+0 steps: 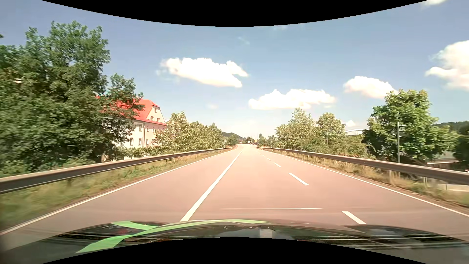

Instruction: Follow the waypoints while adhering to traffic rules and regulations

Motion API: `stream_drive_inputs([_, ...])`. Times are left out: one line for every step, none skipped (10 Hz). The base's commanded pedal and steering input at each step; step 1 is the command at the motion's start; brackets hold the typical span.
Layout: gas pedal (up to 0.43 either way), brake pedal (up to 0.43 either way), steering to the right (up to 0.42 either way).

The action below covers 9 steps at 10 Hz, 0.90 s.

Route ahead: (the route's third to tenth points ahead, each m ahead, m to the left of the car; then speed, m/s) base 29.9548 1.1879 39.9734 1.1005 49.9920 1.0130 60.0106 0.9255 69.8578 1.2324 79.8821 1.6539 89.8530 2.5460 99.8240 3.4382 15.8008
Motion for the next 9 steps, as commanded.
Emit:
stream_drive_inputs([0.118,0.0,0.0])
stream_drive_inputs([0.138,0.0,0.0])
stream_drive_inputs([0.15,0.0,0.0])
stream_drive_inputs([0.15,0.0,0.0])
stream_drive_inputs([0.138,0.0,0.0])
stream_drive_inputs([0.138,0.0,0.0])
stream_drive_inputs([0.13,0.0,0.0])
stream_drive_inputs([0.13,0.0,0.0])
stream_drive_inputs([0.13,0.0,0.001])
